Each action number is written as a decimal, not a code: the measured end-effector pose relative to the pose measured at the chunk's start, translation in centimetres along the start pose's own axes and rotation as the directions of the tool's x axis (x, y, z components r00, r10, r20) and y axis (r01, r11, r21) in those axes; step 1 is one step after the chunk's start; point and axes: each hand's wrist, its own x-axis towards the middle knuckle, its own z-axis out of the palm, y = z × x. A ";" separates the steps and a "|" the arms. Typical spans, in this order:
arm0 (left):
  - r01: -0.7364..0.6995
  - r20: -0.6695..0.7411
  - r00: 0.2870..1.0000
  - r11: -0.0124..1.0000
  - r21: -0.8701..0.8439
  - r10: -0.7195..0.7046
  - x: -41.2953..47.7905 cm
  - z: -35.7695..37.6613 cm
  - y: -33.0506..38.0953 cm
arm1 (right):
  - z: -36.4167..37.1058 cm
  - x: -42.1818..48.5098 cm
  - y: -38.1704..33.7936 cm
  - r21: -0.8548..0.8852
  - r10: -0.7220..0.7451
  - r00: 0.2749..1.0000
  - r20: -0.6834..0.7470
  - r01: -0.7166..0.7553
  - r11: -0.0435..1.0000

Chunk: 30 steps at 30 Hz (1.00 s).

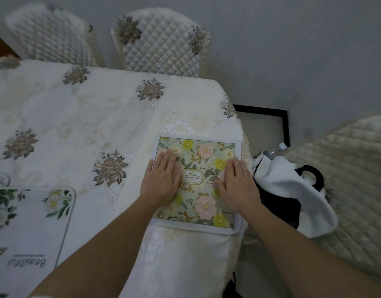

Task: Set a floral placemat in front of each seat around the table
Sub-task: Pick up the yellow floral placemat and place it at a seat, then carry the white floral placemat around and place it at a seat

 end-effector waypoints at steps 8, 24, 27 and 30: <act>-0.027 -0.118 0.992 0.999 0.045 0.032 -2.7 -7.6 6.2 | -9.6 -2.4 1.4 -0.062 -0.064 0.980 -0.186 0.053 0.997; -0.082 -0.463 0.877 0.990 0.114 0.126 -5.4 -20.6 15.6 | -22.6 -7.3 1.6 -0.125 -0.161 0.875 -0.456 0.116 0.985; -0.057 -0.490 0.866 0.993 0.105 0.102 -6.3 -20.6 15.4 | -22.4 -7.5 1.3 -0.127 -0.186 0.866 -0.464 0.143 0.981; -0.019 -0.508 0.858 0.993 0.112 0.074 -7.3 -20.3 14.7 | -21.9 -7.6 0.4 -0.133 -0.239 0.854 -0.462 0.200 0.971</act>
